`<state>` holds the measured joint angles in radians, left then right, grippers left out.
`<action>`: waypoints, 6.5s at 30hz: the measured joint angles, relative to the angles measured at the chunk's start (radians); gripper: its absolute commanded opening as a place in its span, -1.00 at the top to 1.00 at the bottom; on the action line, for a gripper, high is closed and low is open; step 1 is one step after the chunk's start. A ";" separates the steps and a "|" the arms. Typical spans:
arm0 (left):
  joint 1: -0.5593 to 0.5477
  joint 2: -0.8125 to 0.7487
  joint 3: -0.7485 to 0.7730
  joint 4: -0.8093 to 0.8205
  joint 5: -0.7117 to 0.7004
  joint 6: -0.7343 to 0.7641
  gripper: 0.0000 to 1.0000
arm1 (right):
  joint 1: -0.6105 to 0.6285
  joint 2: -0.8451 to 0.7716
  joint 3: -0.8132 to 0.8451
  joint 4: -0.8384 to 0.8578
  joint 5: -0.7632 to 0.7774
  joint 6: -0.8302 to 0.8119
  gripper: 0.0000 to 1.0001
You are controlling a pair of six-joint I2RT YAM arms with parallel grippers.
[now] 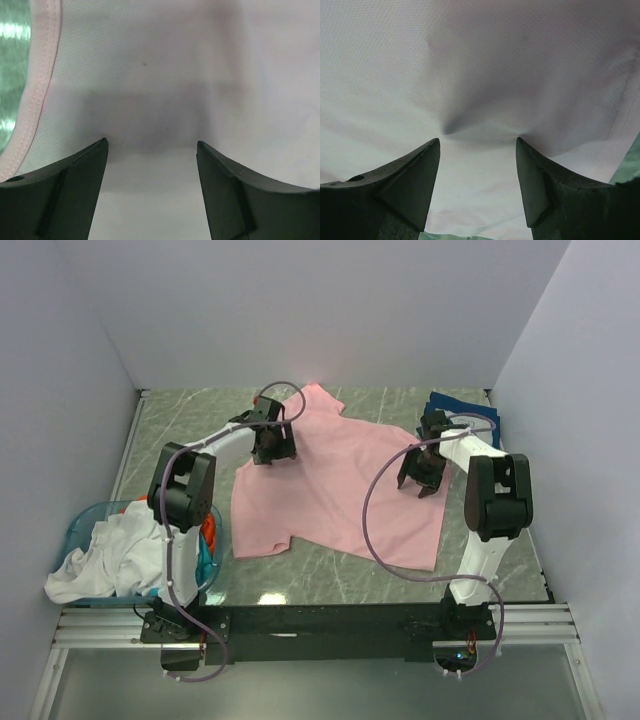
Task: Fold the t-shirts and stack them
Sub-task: Flatten the tshirt out, then fold the tshirt
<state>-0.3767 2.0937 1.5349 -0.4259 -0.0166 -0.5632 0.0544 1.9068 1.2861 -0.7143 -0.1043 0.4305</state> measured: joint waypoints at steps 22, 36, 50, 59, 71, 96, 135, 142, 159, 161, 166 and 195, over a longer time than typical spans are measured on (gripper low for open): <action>0.000 0.203 0.308 0.006 0.043 0.051 -0.54 | -0.086 0.175 0.275 -0.085 0.010 -0.006 -0.37; -0.015 -0.208 0.109 0.085 -0.156 0.055 -0.57 | -0.083 0.126 0.275 -0.078 -0.043 -0.021 -0.34; -0.033 -0.387 -0.375 0.051 -0.160 -0.038 -0.56 | 0.089 -0.093 0.007 -0.024 -0.076 -0.003 -0.33; -0.047 -0.586 -0.549 -0.023 -0.206 -0.144 -0.40 | 0.117 -0.151 -0.130 -0.002 -0.077 0.007 -0.32; -0.197 -0.594 -0.573 -0.208 -0.365 -0.274 -0.24 | 0.120 -0.188 -0.184 0.026 -0.077 0.011 -0.32; -0.201 -0.588 -0.702 -0.232 -0.406 -0.383 0.18 | 0.120 -0.182 -0.189 0.042 -0.081 0.010 -0.31; -0.201 -0.581 -0.570 -0.283 -0.412 -0.373 0.99 | -0.018 -0.414 -0.374 -0.037 0.025 0.018 -0.27; -0.201 -0.592 -0.564 -0.282 -0.415 -0.359 0.99 | -0.081 -0.492 -0.462 -0.117 0.083 0.034 -0.19; -0.196 -0.644 -0.564 -0.272 -0.401 -0.321 0.99 | -0.081 -0.570 -0.539 -0.249 0.123 0.129 0.09; -0.191 -0.650 -0.564 -0.270 -0.399 -0.313 0.99 | -0.081 -0.570 -0.543 -0.251 0.122 0.135 0.10; -0.177 -0.650 -0.564 -0.266 -0.391 -0.295 0.99 | -0.074 -0.566 -0.561 -0.248 0.120 0.154 0.10; -0.156 -0.650 -0.565 -0.259 -0.373 -0.264 0.99 | -0.067 -0.473 -0.559 -0.145 0.104 0.201 0.94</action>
<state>-0.5323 1.4433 0.9703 -0.6849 -0.3901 -0.8272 -0.0128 1.4334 0.7269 -0.8593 -0.0006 0.6315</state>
